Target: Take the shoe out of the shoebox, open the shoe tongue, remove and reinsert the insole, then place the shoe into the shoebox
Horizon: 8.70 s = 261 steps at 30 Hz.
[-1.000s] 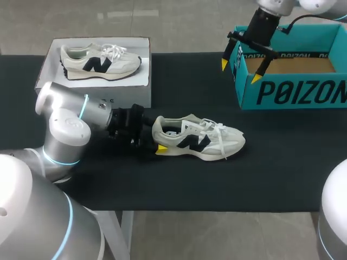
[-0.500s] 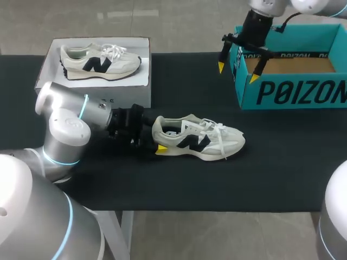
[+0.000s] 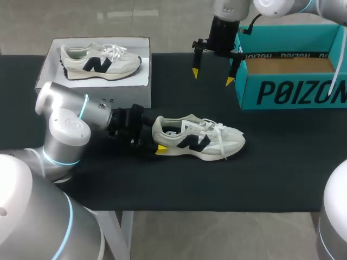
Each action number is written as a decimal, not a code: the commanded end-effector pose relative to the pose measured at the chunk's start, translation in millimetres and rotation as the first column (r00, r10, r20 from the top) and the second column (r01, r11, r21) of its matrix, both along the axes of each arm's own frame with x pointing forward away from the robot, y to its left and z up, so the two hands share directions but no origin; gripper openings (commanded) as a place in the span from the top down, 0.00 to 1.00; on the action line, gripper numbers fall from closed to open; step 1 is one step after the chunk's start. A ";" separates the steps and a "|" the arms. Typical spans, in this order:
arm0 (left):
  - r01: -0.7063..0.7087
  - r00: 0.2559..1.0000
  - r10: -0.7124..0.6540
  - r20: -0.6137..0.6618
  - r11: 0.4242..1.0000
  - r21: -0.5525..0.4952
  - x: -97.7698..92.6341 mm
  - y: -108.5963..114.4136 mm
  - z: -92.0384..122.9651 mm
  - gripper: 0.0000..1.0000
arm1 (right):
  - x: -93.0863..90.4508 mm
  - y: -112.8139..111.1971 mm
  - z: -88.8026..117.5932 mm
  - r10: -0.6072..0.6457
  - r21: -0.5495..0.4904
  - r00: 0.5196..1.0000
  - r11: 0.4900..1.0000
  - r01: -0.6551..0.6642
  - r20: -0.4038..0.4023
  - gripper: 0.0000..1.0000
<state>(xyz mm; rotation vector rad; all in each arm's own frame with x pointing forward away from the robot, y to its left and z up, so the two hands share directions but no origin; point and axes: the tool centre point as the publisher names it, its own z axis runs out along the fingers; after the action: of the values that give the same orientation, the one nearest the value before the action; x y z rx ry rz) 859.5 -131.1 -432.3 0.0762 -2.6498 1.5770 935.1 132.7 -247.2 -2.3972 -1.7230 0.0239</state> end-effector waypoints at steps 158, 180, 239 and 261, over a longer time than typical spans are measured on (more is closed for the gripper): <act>0.003 1.000 -0.003 -0.001 1.000 0.002 0.4 0.3 0.3 1.00 | -115.1 -61.7 -104.4 -0.268 -0.059 0.939 0.956 0.287 0.215 1.00; 0.003 1.000 -0.003 -0.001 1.000 0.002 0.4 0.3 0.3 1.00 | -103.4 -24.7 -45.4 -0.372 -0.206 0.917 0.895 0.396 0.143 0.00; 0.003 1.000 -0.003 -0.001 1.000 0.002 0.4 0.3 0.3 1.00 | -41.0 18.6 -28.1 0.657 -0.185 0.655 0.744 -0.642 0.373 0.00; 0.003 1.000 -0.003 -0.001 1.000 0.002 0.4 0.3 0.3 1.00 | -28.5 16.8 -2.5 0.841 -0.008 0.448 0.472 -0.881 0.301 0.00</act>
<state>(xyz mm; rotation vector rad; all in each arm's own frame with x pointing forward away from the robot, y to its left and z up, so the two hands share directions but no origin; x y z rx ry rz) 859.5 -131.0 -432.0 0.0755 -2.6496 1.5762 900.4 149.7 -248.3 -1.5325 -2.6401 -0.3061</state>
